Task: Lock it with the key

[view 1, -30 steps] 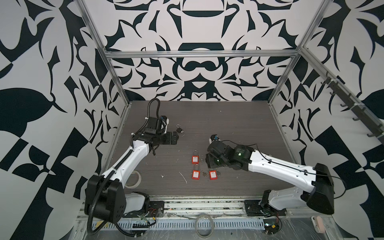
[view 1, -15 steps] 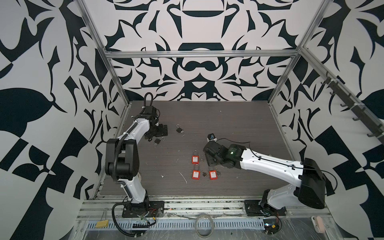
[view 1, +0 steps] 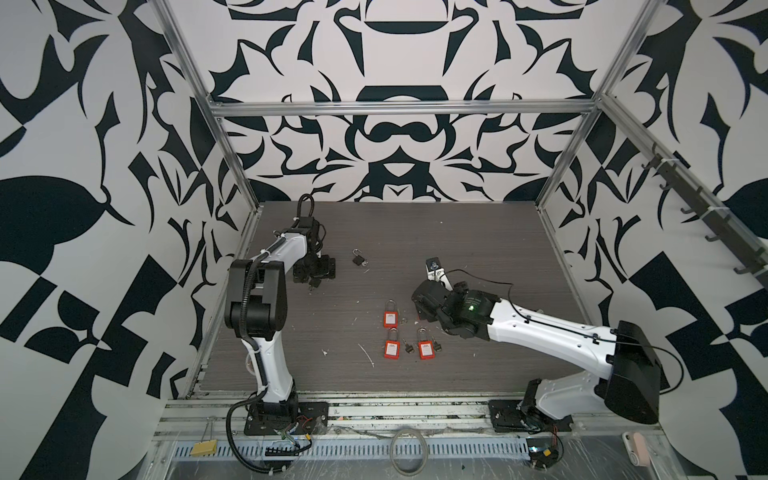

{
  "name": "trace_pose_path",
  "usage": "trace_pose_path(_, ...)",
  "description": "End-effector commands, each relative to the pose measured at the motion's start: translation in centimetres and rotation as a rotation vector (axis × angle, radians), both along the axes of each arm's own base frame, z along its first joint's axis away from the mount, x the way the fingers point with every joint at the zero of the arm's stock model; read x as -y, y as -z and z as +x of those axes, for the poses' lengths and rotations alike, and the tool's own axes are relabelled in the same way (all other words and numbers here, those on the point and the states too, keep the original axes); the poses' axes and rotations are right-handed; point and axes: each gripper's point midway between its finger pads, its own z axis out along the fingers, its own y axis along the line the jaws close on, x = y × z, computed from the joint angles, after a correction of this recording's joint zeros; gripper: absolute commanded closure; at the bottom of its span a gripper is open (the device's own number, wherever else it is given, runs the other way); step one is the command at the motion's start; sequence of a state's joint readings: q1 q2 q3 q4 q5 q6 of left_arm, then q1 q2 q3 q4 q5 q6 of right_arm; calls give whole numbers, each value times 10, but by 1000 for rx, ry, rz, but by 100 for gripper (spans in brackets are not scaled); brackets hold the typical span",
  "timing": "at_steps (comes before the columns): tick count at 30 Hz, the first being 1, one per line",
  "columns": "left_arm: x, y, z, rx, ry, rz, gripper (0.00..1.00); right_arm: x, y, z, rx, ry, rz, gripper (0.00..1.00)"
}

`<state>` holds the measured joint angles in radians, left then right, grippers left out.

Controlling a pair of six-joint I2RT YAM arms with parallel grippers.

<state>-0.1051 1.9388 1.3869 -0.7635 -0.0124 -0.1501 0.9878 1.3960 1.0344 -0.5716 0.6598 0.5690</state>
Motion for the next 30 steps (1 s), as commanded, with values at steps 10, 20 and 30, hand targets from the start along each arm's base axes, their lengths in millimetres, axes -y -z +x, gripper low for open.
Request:
trace_pose_path(10, 24, 9, -33, -106, -88, -131, 19, -19, -1, 18, 17, -84, -3, 9)
trace_pose_path(20, 46, -6, -42, -61, -133, -185, 19, -59, 16, 15, -99, -303, 5, 28)
trace_pose_path(30, 7, -30, -17, 25, -112, -16, 26, -78, 31, 18, -196, -364, -44, 39)
